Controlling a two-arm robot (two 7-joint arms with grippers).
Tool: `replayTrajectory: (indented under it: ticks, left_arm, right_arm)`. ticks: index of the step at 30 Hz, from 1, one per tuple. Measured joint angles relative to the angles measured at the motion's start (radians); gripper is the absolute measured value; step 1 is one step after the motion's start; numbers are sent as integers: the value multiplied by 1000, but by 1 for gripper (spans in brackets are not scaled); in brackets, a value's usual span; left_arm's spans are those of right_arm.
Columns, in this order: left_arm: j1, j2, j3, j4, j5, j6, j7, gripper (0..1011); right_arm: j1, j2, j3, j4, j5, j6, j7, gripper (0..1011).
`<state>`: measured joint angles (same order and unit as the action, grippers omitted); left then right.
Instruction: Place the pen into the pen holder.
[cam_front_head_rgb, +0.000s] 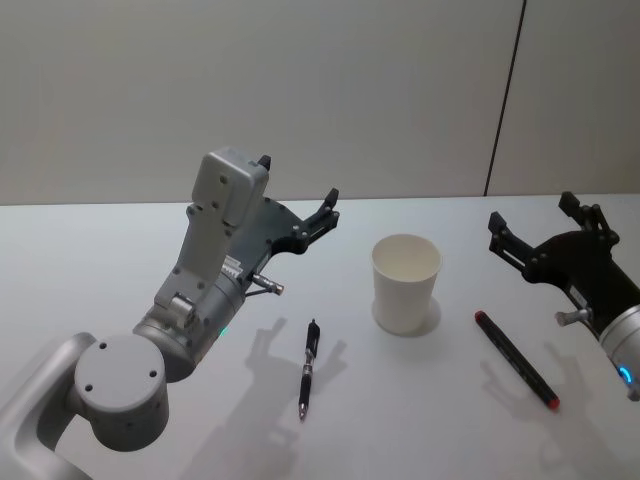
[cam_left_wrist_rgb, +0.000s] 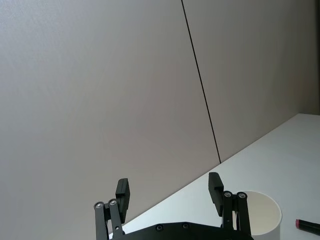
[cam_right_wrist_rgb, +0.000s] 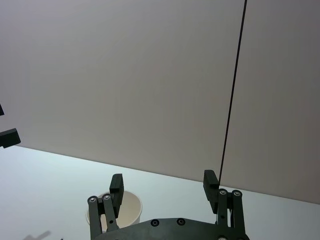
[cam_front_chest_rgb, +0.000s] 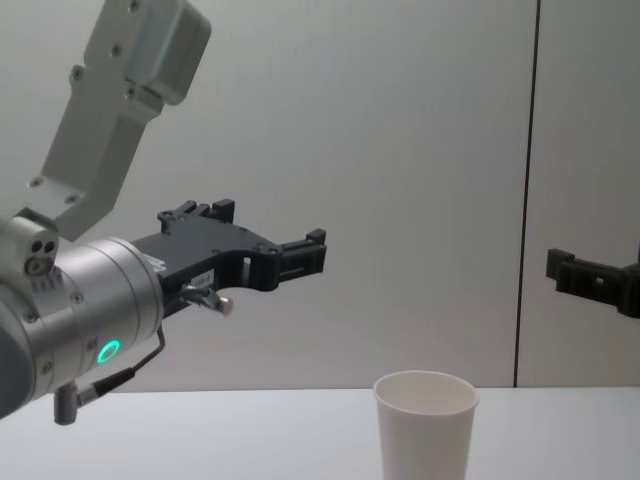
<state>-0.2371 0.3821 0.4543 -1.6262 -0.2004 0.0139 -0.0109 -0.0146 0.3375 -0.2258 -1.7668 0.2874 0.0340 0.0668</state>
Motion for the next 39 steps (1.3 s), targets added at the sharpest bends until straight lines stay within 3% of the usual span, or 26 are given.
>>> replayTrajectory:
  ticks: [39]
  left_arm:
    - [0, 0, 0, 0, 0, 0, 0, 1004]
  right_arm:
    - [0, 0, 0, 0, 0, 0, 0, 1001]
